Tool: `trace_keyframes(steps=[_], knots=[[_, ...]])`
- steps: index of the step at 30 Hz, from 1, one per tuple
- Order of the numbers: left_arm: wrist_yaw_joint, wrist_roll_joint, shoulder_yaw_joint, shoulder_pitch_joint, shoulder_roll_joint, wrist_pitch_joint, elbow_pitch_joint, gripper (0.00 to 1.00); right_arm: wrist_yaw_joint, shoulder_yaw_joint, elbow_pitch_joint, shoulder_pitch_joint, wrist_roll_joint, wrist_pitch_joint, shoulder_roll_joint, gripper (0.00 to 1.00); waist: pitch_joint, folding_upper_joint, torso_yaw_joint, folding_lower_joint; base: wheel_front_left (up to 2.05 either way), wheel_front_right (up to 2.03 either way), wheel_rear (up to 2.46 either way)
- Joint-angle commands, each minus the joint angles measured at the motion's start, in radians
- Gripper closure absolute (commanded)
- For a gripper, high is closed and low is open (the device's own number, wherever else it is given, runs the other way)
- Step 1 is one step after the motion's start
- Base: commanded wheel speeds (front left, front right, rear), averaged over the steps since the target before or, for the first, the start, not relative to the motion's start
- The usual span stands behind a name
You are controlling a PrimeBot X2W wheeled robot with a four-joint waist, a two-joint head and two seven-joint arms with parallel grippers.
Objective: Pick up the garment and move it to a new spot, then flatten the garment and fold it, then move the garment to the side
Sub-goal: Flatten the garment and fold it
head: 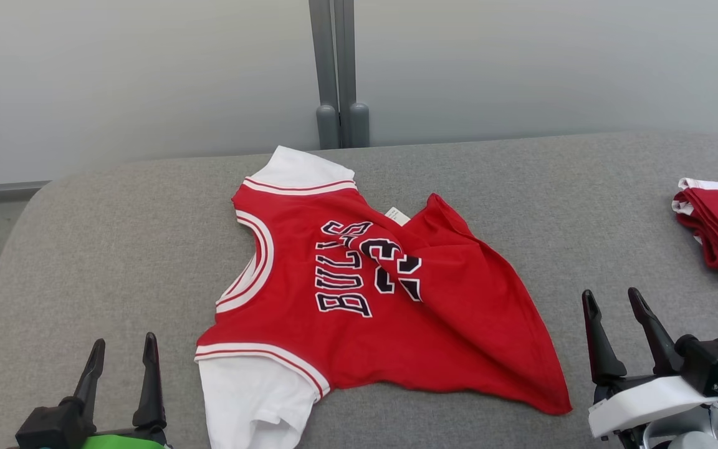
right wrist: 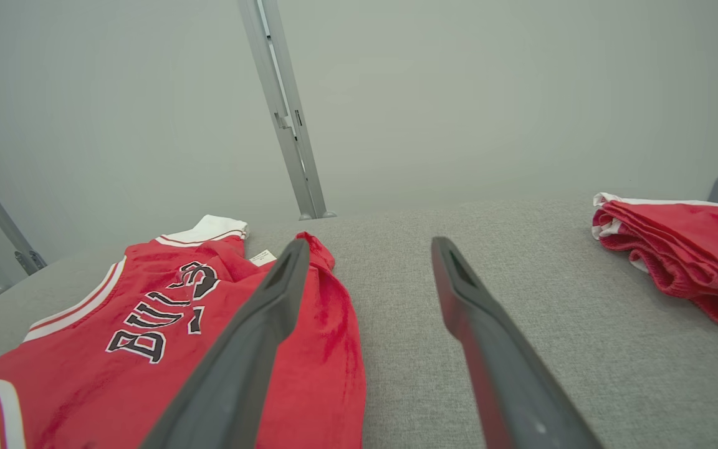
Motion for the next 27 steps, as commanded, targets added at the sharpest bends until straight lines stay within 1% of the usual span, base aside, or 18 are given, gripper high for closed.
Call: trace_keyframes(steps=[1, 11, 16, 18, 20, 22, 23, 27], knots=[[-0.005, 0.007, 0.008, -0.009, -0.001, 0.000, 0.002, 0.00, 0.000, -0.002, -0.005, -0.011, -0.006, -0.003, -0.003, 0.00, 0.000, -0.0001, 0.001, 0.0000, 0.00, 0.00, 0.00], [-0.024, 0.036, 0.025, -0.015, -0.017, 0.000, 0.010, 0.00, 0.000, 0.003, -0.029, -0.020, -0.016, -0.003, -0.008, 0.00, -0.001, -0.0001, 0.003, 0.0000, 0.00, 0.00, 0.00], [-0.021, 0.036, 0.029, -0.009, -0.020, 0.004, 0.005, 0.00, 0.000, 0.013, -0.051, -0.031, -0.014, -0.003, -0.051, 0.00, 0.005, -0.0001, -0.001, 0.0000, 0.00, 0.00, 0.00], [-0.018, 0.024, 0.028, -0.007, -0.018, 0.027, -0.005, 0.00, 0.000, 0.016, -0.059, -0.036, -0.004, 0.000, -0.073, 0.00, 0.008, -0.0001, 0.000, 0.0000, 0.00, 0.00, 0.00], [-0.018, 0.000, 0.023, 0.003, -0.018, 0.095, -0.013, 0.00, 0.000, 0.029, -0.066, -0.033, 0.014, 0.028, -0.093, 0.00, 0.010, -0.0001, 0.002, 0.0000, 0.00, 0.00, 0.00], [-0.013, -0.003, 0.016, 0.017, 0.007, 0.175, -0.025, 0.00, 0.000, 0.050, -0.058, -0.012, 0.042, 0.101, -0.111, 0.00, 0.015, -0.0001, 0.003, 0.0000, 0.00, 0.00, 0.00], [-0.011, -0.017, 0.012, 0.027, 0.012, 0.225, -0.029, 0.00, 0.000, 0.063, -0.052, 0.000, 0.055, 0.148, -0.126, 0.00, 0.018, -0.0001, 0.003, 0.0000, 0.00, 0.00, 0.00], [-0.001, -0.048, -0.005, 0.062, 0.028, 0.394, -0.069, 0.00, 0.000, 0.096, -0.033, 0.032, 0.127, 0.282, -0.149, 0.00, 0.032, -0.0001, 0.007, 0.0000, 0.00, 0.00, 0.00]])
